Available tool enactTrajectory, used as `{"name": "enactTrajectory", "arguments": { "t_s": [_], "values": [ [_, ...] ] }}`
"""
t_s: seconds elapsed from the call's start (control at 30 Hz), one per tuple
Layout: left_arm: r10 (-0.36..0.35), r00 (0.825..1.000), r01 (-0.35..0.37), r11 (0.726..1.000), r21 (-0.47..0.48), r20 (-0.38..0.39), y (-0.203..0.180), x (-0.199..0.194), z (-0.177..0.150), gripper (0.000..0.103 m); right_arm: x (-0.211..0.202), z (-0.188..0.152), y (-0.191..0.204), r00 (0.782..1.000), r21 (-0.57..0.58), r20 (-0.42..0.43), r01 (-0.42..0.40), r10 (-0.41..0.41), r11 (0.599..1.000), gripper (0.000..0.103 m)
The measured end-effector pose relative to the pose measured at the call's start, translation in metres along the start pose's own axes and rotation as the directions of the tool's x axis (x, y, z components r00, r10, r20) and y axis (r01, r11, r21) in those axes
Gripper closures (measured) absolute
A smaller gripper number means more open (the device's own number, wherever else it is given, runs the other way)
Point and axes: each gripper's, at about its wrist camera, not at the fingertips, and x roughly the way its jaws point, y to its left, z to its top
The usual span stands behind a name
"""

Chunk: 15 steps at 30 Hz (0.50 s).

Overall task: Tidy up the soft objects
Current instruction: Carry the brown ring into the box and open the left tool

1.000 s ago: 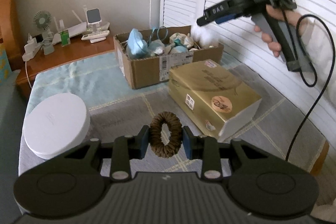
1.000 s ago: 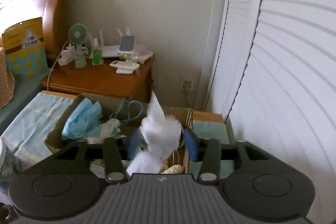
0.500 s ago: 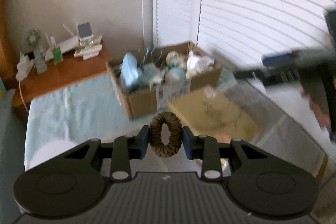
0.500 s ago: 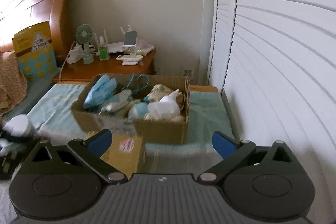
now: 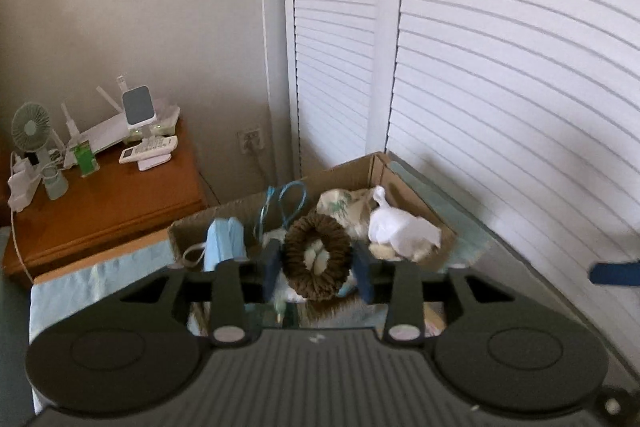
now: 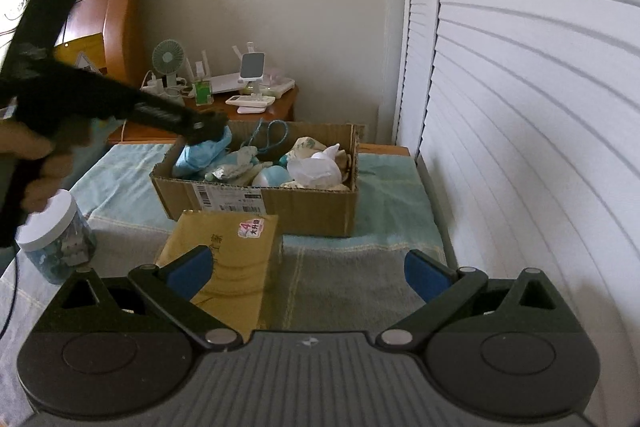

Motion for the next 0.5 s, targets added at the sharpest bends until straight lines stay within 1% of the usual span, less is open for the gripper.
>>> {"name": "enactTrajectory", "arguments": {
  "t_s": [0.07, 0.13, 0.27, 0.37, 0.43, 0.5],
  "values": [
    [0.009, 1.0, -0.009, 1.0, -0.015, 0.01, 0.001, 0.005, 0.002, 0.026, 0.0, 0.0, -0.002, 1.0, 0.01, 0.0, -0.001, 0.001, 1.0, 0.0],
    [0.024, 0.999, -0.023, 0.999, -0.025, 0.037, 0.001, 0.001, 0.001, 0.012, 0.0, -0.001, -0.004, 1.0, 0.018, 0.001, -0.008, 0.008, 1.0, 0.0],
    [0.082, 0.993, -0.082, 0.997, -0.007, 0.082, -0.003, -0.022, -0.005, 0.004, -0.002, 0.002, -0.005, 1.0, 0.034, 0.0, -0.001, 0.001, 0.999, 0.0],
    [0.137, 0.983, -0.138, 0.99, 0.001, 0.124, -0.008, -0.047, -0.016, 0.001, -0.004, 0.006, -0.005, 1.0, 0.05, -0.011, 0.028, -0.027, 0.998, 0.0],
    [0.169, 0.978, -0.17, 0.985, -0.006, 0.125, -0.012, -0.062, -0.024, 0.001, -0.003, 0.01, -0.003, 0.998, 0.06, -0.034, 0.062, -0.06, 0.996, 0.0],
    [0.186, 0.978, -0.185, 0.983, -0.014, 0.091, -0.016, -0.072, -0.031, 0.001, 0.0, 0.015, -0.001, 0.992, 0.07, -0.069, 0.11, -0.106, 0.991, 0.0]
  ]
}}
